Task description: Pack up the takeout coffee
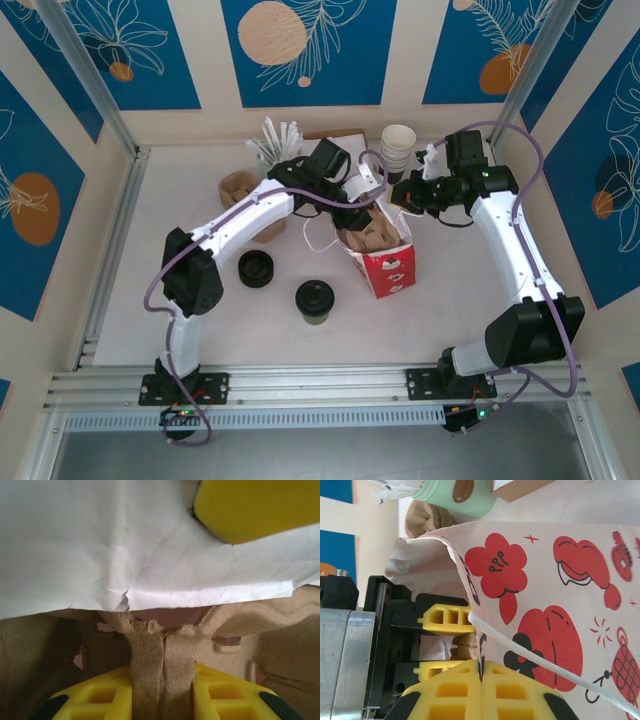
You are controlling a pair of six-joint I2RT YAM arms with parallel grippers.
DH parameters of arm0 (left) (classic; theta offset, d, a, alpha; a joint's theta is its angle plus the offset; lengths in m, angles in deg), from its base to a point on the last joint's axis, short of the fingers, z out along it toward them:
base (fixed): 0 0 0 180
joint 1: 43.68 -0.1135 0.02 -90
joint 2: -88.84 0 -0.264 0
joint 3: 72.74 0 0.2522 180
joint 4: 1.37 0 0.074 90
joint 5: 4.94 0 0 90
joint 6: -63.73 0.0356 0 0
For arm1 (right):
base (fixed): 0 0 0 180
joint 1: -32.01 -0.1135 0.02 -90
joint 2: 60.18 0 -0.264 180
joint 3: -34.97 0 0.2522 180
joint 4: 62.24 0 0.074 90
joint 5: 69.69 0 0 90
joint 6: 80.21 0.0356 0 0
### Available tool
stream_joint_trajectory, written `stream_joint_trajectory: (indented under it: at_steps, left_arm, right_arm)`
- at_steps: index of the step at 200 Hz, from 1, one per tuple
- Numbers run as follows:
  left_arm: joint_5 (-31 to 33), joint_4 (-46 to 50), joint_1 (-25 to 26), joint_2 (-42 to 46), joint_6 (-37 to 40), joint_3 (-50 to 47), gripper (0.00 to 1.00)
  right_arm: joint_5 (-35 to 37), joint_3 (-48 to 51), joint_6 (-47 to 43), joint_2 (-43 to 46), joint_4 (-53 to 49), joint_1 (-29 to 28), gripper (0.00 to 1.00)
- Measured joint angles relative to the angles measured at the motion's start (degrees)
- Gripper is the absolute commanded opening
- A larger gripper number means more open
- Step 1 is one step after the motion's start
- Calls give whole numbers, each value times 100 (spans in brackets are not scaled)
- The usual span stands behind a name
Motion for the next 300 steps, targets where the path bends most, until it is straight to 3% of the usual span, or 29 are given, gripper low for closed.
stream_joint_trajectory:
  at_steps: [134,217,300]
  left_arm:
    - [597,557,442,-1082,166,1467,27]
    - [728,774,568,-1276,367,1659,27]
    - [918,1040,741,-1443,796,1676,29]
  right_arm:
    - [2173,-260,-415,114,-560,-168,0]
    - [2686,-262,-431,160,-675,-168,0]
    - [2723,-262,-428,269,-654,-168,0]
